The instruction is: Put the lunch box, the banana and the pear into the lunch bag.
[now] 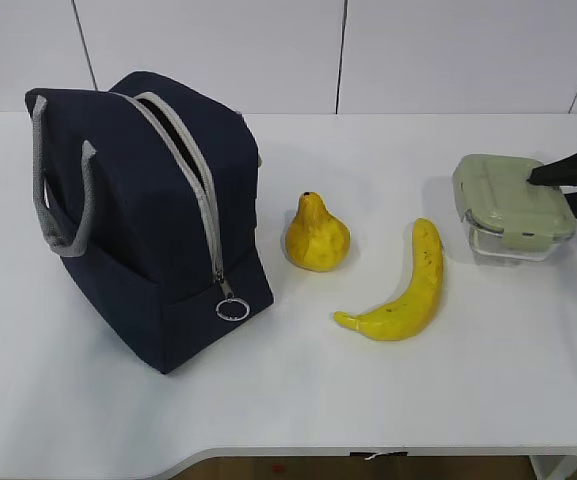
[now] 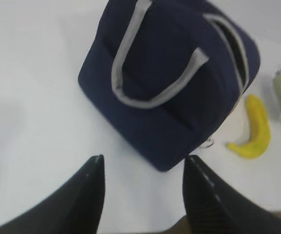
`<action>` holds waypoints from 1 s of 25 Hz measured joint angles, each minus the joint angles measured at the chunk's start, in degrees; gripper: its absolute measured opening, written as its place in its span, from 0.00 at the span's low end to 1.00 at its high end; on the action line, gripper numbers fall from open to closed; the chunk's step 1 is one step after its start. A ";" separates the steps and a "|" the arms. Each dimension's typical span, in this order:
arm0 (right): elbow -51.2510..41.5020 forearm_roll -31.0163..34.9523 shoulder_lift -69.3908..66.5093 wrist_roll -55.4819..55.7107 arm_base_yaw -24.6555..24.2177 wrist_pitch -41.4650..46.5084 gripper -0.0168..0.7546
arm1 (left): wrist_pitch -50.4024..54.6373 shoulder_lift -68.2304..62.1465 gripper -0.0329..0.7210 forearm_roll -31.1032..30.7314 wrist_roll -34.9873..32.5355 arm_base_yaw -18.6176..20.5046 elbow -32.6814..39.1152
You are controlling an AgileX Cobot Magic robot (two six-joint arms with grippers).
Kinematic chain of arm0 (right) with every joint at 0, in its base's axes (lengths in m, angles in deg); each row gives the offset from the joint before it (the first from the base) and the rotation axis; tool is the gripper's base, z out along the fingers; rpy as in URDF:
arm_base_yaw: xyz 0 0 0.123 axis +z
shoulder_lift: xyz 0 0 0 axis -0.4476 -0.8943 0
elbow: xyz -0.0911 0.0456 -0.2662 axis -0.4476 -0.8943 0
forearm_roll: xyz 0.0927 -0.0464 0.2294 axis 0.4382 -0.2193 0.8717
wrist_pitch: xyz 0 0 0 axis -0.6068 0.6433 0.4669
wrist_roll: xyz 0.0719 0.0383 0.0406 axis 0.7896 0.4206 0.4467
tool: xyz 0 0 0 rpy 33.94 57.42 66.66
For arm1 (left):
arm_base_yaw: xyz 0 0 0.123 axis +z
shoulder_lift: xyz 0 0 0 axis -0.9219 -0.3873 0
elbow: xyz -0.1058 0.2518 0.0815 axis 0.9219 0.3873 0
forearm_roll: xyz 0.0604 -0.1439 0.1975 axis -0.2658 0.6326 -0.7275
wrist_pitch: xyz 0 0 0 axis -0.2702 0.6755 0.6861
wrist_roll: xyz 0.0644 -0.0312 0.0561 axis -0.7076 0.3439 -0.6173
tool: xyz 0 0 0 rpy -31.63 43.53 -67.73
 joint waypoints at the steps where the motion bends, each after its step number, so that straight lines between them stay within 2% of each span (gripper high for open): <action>1: 0.00 0.00 0.27 0.12 0.00 0.00 0.49 | -1.73 -0.36 0.57 1.29 -0.11 0.00 0.00; 5: 0.00 0.11 0.87 0.50 0.00 0.00 0.49 | -6.47 -2.93 0.54 3.79 -0.22 0.00 0.00; 10: -0.04 0.66 1.25 1.32 0.00 0.00 0.49 | -7.73 -9.86 0.53 10.90 -1.15 0.00 0.00; 14: -0.13 0.66 1.38 1.41 0.00 0.00 0.49 | -7.73 -16.31 0.57 19.71 -9.25 0.00 0.00; 19: -0.13 0.66 1.88 1.44 0.00 0.00 0.49 | -7.73 -24.32 0.69 27.79 -15.67 0.00 0.00; 25: -0.13 0.74 2.25 1.55 0.00 0.11 0.49 | -9.39 -32.93 0.72 35.83 -23.64 0.00 0.00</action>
